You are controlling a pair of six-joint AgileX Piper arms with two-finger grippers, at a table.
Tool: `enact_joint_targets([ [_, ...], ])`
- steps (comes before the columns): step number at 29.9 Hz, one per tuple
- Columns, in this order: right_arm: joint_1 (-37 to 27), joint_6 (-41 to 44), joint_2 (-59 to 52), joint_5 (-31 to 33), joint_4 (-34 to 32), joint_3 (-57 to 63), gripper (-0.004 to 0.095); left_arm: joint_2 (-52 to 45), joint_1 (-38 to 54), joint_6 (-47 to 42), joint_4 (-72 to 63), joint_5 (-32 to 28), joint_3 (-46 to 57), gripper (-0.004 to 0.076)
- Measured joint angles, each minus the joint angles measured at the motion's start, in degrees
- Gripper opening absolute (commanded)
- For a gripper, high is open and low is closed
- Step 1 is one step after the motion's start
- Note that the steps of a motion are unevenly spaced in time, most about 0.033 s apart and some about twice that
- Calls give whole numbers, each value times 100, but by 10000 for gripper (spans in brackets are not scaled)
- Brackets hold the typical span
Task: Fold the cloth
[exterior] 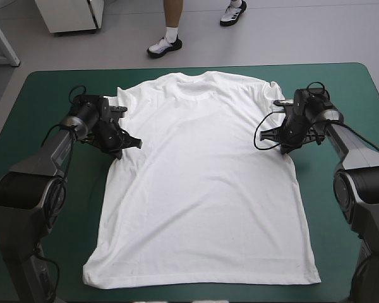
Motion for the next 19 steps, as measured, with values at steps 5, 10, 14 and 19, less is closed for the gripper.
enact_joint_targets([
  [5,6,-18,-483,111,25,37,-17,-140,-11,-22,2,35,-84,-22],
  [10,6,-42,-1177,133,2,37,-17,-821,-28,-40,120,180,-200,-22],
  [14,6,-52,-1634,253,-129,-62,-17,-1435,-28,-46,215,323,-283,-22],
  [19,6,-58,-2039,414,-171,-651,-17,-2108,-28,-20,312,403,-550,-22],
])
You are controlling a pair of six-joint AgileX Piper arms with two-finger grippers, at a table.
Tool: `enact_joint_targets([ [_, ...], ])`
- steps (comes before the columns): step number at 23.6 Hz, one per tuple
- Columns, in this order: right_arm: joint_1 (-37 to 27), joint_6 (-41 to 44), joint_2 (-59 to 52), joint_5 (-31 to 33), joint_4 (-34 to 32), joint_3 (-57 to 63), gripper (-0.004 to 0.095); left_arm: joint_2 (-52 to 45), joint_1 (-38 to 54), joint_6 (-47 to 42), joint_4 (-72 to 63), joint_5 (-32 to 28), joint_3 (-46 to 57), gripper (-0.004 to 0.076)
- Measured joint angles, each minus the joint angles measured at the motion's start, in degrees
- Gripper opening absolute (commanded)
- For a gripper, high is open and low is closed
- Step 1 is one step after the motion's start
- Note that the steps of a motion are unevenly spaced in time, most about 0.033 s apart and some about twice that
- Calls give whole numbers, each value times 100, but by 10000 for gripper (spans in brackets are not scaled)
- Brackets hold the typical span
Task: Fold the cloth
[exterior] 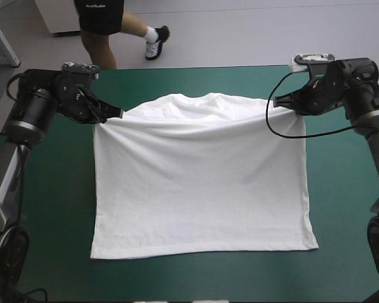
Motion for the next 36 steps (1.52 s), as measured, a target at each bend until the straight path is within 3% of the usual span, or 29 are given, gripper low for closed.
enact_joint_targets([
  [6,0,0,-310,409,14,-950,-16,-445,0,155,11,115,-836,-22],
  [11,0,0,-738,539,26,-1680,-16,-548,0,240,-57,361,-2151,-22],
  [17,0,-94,-965,475,21,-1887,-17,-575,0,364,-194,354,-2374,-22],
  [27,0,-249,131,-1426,-372,-1914,-16,452,0,416,-132,-1930,-2375,-22],
  [30,0,-249,413,-1738,-414,-2136,-16,668,0,423,-118,-2299,-2375,-22],
  [36,0,-249,740,-1741,-426,-2696,-16,766,0,430,-57,-2614,-2375,-22],
])
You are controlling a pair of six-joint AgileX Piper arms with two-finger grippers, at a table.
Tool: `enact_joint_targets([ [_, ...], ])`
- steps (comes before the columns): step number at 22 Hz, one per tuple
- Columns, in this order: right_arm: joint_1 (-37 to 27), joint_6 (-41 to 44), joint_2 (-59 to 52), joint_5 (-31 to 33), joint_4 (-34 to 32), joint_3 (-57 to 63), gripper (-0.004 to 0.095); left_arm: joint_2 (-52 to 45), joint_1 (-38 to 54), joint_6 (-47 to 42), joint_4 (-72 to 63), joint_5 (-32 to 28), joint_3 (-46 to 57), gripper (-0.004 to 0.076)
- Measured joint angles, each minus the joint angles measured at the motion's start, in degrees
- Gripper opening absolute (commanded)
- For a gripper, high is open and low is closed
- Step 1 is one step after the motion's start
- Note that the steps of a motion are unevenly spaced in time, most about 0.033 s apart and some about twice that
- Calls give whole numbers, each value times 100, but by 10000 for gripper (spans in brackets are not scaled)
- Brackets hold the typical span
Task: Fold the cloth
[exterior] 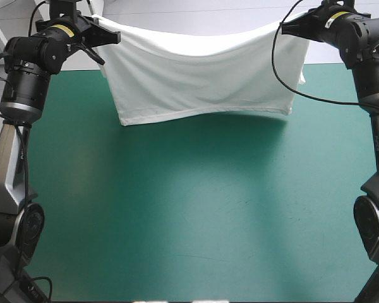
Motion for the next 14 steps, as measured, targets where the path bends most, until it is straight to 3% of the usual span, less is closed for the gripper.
enact_joint_targets([
  [2,0,32,6,151,0,-5,-17,0,0,0,0,-8,0,-22],
  [4,0,118,11,675,0,-5,-17,0,0,0,-35,402,0,-22],
  [5,0,201,11,1019,6,61,-17,27,0,0,-63,958,0,-22],
  [9,0,293,1,1844,402,700,-17,101,0,-39,-82,2148,371,-22],
  [11,0,258,-19,2128,796,1452,-16,37,0,-130,-168,2379,1067,-22],
  [14,0,161,-183,2165,926,2497,-16,-335,0,-175,-400,2123,2390,-22],
])
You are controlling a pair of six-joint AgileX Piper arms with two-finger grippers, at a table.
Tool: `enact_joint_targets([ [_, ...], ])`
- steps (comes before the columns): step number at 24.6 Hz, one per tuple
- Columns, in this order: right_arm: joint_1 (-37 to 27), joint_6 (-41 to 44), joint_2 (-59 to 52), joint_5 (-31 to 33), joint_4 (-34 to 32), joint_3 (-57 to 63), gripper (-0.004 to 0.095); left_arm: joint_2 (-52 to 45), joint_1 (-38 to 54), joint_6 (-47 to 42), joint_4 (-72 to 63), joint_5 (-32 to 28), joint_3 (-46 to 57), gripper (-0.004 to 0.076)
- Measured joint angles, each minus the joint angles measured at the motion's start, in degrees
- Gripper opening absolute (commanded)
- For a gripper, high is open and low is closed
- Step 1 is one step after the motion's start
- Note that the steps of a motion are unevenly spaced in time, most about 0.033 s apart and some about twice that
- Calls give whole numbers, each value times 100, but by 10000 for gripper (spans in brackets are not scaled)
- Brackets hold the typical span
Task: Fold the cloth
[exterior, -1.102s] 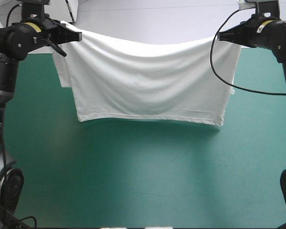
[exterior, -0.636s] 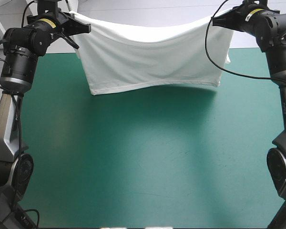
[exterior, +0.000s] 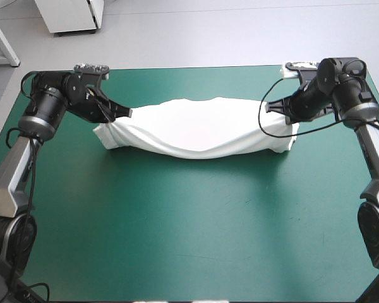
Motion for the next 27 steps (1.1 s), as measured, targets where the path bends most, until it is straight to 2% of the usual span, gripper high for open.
enact_joint_targets([
  [2,0,-54,-476,-101,40,986,-17,-579,0,0,-199,-339,1383,-22],
  [10,0,-161,-1686,-569,196,3966,-17,-2049,0,47,-538,-949,4636,-22],
  [19,0,-303,-2508,-890,749,5765,-16,-2828,0,95,-866,-1286,6236,-22],
  [27,0,-303,-3102,-902,889,6140,11,-3093,0,114,-925,-1535,6531,-7],
])
